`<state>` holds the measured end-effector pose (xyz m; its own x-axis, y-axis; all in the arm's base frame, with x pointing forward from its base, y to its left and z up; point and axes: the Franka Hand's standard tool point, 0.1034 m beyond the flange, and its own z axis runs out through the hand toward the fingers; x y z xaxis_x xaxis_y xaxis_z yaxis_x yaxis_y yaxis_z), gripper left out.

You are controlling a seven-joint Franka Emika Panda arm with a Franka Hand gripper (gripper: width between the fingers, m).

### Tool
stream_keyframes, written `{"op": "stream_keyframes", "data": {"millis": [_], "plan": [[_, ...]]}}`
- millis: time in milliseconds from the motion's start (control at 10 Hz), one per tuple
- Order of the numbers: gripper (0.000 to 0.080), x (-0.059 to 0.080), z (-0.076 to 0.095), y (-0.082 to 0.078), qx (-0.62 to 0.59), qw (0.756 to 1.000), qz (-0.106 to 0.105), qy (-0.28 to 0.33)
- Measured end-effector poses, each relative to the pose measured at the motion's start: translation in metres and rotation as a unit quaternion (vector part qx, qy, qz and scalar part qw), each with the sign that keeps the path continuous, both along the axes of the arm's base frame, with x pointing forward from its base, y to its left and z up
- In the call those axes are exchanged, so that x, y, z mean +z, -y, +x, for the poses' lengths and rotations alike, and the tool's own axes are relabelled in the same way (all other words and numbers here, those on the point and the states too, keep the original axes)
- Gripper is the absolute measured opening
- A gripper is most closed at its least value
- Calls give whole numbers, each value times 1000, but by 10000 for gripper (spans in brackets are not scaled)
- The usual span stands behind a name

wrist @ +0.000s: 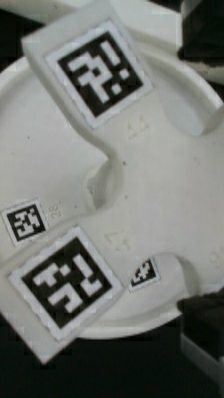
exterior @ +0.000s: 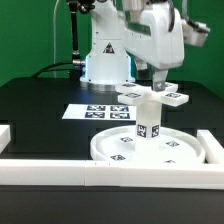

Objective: Assemble round table

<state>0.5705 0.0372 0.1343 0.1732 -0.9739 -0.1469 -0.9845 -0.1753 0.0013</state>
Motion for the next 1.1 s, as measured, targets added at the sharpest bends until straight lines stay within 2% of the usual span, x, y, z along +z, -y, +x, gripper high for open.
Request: {"op": "stream_keyframes", "data": {"millis": [100,500,600,900,1100], "plan": [[649,6,1,-1,3,1000,2,2],[649,2,0,-2,64,998,0,9],[649,0,0,-6,150,988,-6,22],[649,0,-1,-12,332,942,-2,45],[649,0,-1,-12,384,922,0,52]]}}
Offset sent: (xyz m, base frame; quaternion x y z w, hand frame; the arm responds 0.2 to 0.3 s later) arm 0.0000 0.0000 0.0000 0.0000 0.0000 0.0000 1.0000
